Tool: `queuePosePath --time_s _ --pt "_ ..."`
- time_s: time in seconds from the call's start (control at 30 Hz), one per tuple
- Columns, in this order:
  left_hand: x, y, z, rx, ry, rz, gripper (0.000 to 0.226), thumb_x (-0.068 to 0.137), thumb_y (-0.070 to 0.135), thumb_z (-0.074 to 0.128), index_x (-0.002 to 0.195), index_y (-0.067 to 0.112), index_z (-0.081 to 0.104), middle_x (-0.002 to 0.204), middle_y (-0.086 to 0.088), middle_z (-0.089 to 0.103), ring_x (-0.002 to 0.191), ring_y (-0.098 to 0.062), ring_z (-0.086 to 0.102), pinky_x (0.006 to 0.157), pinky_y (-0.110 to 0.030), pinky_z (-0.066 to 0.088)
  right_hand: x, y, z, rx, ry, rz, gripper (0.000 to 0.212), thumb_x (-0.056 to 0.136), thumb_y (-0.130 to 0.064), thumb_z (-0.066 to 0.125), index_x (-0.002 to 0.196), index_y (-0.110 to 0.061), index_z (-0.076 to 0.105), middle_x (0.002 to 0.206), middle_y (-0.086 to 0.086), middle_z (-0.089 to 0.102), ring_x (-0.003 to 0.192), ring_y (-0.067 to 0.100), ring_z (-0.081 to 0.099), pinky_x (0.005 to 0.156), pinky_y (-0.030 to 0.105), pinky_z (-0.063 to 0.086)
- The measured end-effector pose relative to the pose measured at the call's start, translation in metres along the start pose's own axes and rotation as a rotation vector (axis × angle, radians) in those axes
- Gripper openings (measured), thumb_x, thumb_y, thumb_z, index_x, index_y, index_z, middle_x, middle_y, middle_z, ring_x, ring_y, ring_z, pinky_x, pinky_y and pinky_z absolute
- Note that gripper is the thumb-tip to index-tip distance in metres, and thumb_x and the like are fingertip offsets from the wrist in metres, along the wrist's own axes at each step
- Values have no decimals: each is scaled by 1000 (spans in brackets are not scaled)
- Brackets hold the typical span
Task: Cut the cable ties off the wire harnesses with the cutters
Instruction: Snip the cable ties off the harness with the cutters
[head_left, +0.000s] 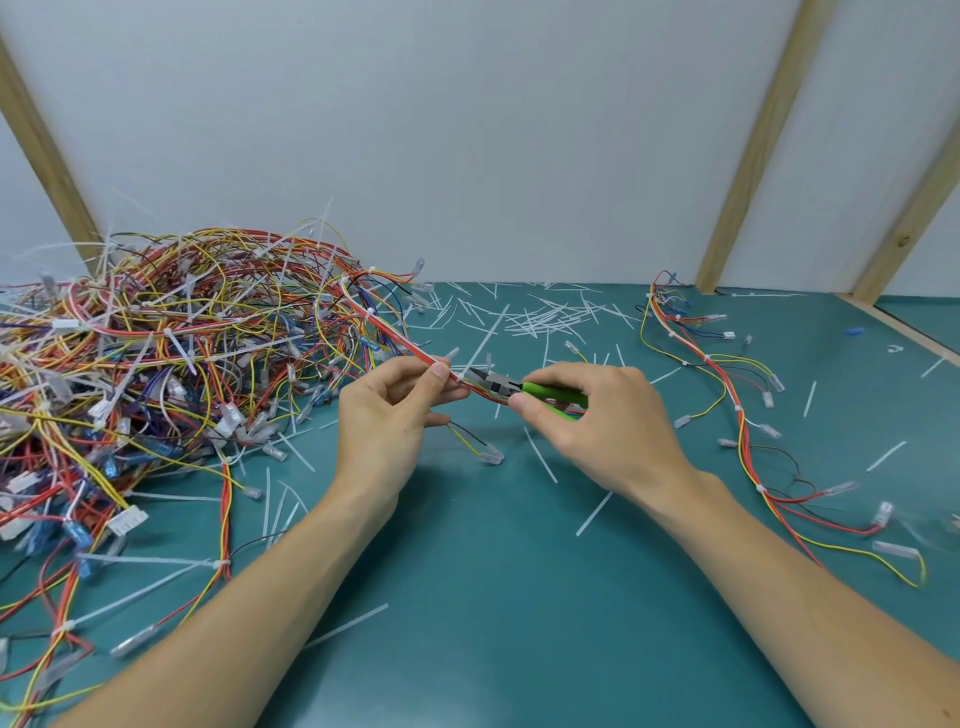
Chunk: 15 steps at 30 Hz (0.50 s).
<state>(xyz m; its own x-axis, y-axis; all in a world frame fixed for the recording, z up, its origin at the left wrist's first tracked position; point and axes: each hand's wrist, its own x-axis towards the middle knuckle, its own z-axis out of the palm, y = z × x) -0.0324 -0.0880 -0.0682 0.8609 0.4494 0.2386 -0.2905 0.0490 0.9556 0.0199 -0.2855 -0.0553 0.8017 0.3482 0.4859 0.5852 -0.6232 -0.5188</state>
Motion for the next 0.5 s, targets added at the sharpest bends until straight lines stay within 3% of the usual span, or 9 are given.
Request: queuePosePath --time_s 0.5 --pt "0 -1 -1 -4 -13 9 9 96 18 67 92 12 72 88 -3 79 88 -19 77 62 -22 57 0 -3 -1 7 13 -12 34 83 -63 61 97 -37 77 88 -22 74 85 9 66 78 36 54"
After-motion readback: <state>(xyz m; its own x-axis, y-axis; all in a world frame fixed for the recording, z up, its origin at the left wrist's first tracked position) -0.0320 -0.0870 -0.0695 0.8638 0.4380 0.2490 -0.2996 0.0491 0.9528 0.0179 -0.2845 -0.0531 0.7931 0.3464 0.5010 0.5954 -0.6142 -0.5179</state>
